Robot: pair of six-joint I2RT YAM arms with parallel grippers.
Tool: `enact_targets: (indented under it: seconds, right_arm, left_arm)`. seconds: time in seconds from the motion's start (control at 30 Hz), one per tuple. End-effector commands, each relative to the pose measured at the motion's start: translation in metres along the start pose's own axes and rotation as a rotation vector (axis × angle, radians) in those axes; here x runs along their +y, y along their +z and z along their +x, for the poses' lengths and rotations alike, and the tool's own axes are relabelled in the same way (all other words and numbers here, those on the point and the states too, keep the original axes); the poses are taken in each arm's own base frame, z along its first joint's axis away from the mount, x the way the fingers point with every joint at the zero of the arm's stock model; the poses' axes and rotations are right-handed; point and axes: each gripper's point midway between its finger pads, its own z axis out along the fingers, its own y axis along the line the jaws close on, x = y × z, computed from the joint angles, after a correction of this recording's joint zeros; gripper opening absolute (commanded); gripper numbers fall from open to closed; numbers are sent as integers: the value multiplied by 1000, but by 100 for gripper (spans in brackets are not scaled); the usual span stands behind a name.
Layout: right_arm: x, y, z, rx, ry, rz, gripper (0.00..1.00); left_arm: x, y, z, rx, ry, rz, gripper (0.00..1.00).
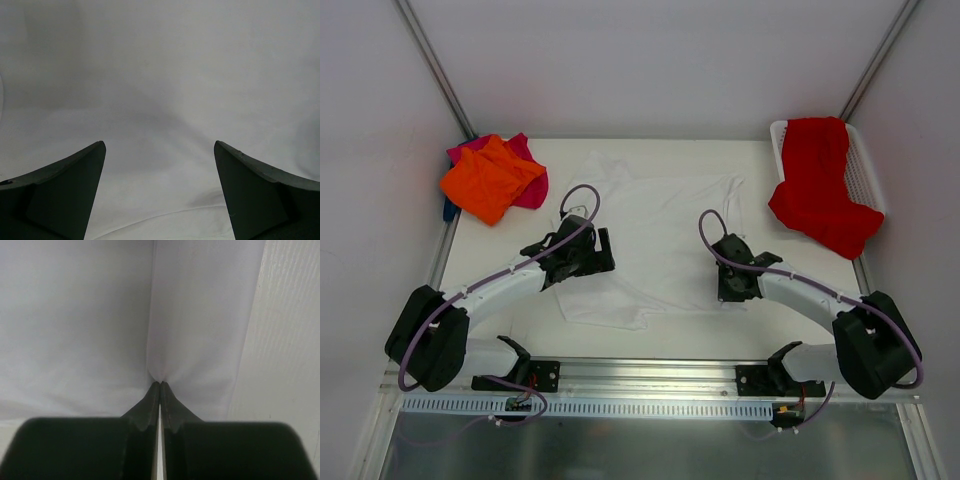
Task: Fold and stack the t-shirts
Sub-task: Flatten out the tshirt
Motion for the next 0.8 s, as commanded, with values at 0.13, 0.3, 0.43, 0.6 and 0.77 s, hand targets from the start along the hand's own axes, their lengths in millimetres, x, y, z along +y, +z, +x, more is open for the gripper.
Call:
enact_targets:
  seconds: [0.13,0.3,0.43,0.6,0.77]
  right_arm:
    - [-2,-12,-10,-37,16,-1,1]
    - [-19,-24,-21,-79,29,48,1]
    - [-45,-30,-28,-109,85,122,1]
    - [-69,-27,-24,-98,174,167,1]
    - [-91,-26,-21,-99,311,226,1]
  left_arm:
    - [-3,0,-2,-14,0,-6,91]
    - [-1,2,-1,-11,2,-11,91]
    - [-3,3,-1,-6,3,-6,91]
    - [-4,2,-1,-2,11,2,91]
    - [-6,-1,-1,-3,13,15,91]
